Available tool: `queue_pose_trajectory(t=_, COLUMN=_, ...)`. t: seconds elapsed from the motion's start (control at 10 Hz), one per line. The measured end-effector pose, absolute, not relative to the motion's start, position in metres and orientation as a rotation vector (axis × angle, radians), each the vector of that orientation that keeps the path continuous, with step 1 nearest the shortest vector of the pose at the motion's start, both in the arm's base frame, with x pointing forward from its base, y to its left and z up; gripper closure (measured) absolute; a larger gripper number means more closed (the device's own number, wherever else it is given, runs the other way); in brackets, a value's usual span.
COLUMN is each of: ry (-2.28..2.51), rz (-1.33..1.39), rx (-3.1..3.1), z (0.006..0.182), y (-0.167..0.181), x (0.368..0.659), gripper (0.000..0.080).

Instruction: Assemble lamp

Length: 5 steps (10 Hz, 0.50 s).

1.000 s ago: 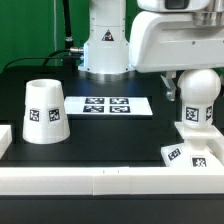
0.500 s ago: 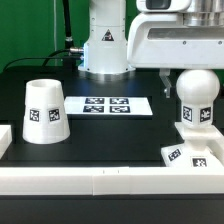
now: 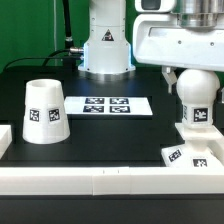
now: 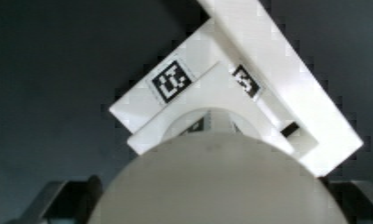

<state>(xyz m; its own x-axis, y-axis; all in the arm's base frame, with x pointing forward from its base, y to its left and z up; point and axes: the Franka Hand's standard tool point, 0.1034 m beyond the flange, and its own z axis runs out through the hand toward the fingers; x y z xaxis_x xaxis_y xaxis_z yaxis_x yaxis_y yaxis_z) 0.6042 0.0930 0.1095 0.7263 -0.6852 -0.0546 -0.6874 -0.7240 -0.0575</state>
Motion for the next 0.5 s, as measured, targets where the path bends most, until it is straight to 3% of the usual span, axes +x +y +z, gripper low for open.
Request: queue_pose_trajectory(t=0.5, ry=1.754, rz=0.136, rx=-2.489, z=0.1089, y=0.1011, x=0.6043, gripper=0.0226)
